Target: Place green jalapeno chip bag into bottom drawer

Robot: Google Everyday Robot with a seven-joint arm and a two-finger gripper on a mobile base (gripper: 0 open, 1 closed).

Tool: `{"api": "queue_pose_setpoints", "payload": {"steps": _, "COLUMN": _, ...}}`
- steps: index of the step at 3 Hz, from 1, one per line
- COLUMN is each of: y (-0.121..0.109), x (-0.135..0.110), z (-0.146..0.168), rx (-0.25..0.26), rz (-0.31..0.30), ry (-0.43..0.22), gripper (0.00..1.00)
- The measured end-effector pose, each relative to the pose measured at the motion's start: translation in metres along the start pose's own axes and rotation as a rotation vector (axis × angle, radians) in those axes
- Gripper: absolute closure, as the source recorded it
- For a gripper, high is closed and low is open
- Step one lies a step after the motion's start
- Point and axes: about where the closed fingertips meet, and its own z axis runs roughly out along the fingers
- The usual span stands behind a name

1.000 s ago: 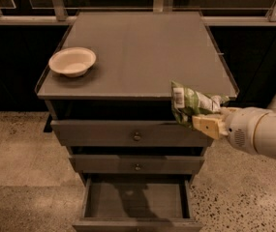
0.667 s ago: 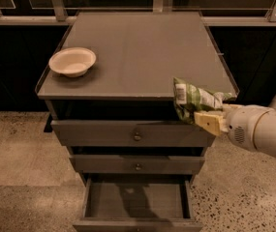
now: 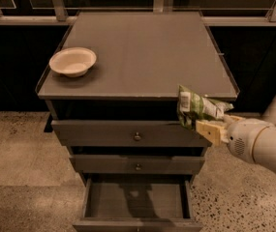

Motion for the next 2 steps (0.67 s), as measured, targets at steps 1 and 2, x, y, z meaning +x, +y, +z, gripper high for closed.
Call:
{"api": "queue_pose_setpoints", "payload": {"steps": 1, "y": -0.002, "x": 0.042, "z": 0.013, "rx": -0.061, "rz": 0.103, "ry": -0.021, "gripper": 1.0}}
{"api": "queue_pose_setpoints", "payload": {"steps": 2, "y": 0.006, "x": 0.109, "z": 0.041, "rx": -0.232, "rz": 0.296, "ry": 0.008, "gripper": 1.0}}
